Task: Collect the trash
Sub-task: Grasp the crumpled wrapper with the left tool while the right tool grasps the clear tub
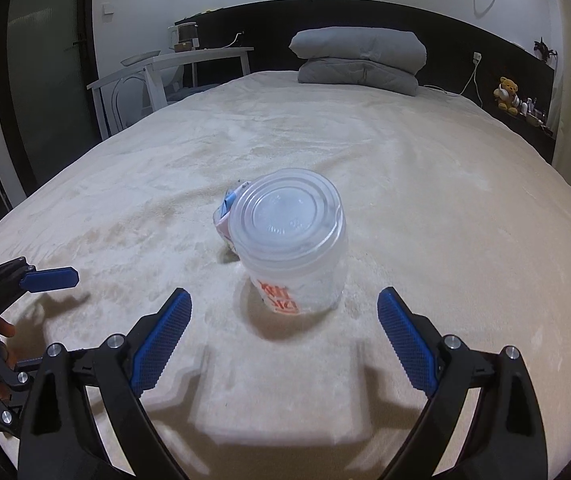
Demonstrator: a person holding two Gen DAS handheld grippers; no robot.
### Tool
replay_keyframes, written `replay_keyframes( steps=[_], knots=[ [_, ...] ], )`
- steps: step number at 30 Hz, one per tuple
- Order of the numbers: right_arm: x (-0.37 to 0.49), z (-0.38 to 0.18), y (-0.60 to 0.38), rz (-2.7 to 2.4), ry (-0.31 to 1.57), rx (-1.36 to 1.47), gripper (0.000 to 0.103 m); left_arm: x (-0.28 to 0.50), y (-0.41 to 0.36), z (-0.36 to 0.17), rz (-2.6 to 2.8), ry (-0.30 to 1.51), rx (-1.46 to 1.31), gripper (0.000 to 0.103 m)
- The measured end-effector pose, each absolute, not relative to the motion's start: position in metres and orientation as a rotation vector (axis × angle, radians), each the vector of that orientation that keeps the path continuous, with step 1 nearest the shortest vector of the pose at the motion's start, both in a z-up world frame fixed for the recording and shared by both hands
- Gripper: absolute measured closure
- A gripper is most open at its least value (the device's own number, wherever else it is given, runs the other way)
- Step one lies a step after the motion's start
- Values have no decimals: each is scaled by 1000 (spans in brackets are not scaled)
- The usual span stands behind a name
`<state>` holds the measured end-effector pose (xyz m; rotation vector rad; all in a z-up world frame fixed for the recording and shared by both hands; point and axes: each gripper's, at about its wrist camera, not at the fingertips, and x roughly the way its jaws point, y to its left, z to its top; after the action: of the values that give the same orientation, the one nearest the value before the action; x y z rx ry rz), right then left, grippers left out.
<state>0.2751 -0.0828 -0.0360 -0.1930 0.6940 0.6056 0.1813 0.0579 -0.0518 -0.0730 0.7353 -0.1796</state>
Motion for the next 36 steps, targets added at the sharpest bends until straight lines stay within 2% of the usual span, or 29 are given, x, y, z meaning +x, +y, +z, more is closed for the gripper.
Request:
replay_keyframes(
  steps=[2, 3, 4, 30, 35, 36],
  knots=[
    [284, -36, -79, 611, 690, -191, 19, 191, 59, -51, -177, 732, -91, 6],
    [287, -36, -78, 607, 690, -191, 34, 196, 60, -51, -181, 733, -104, 6],
    [291, -36, -76, 612, 695, -191, 41, 200, 60, -50, -188, 732, -114, 6],
    [298, -8, -129, 589, 667, -107, 42, 305, 47, -63, -169, 828, -178, 6],
    [302, -10, -133, 577, 671, -94, 42, 326, 49, -68, -152, 855, -177, 8],
    [303, -11, -134, 576, 674, -93, 42, 328, 48, -68, -146, 856, -166, 14]
  ],
)
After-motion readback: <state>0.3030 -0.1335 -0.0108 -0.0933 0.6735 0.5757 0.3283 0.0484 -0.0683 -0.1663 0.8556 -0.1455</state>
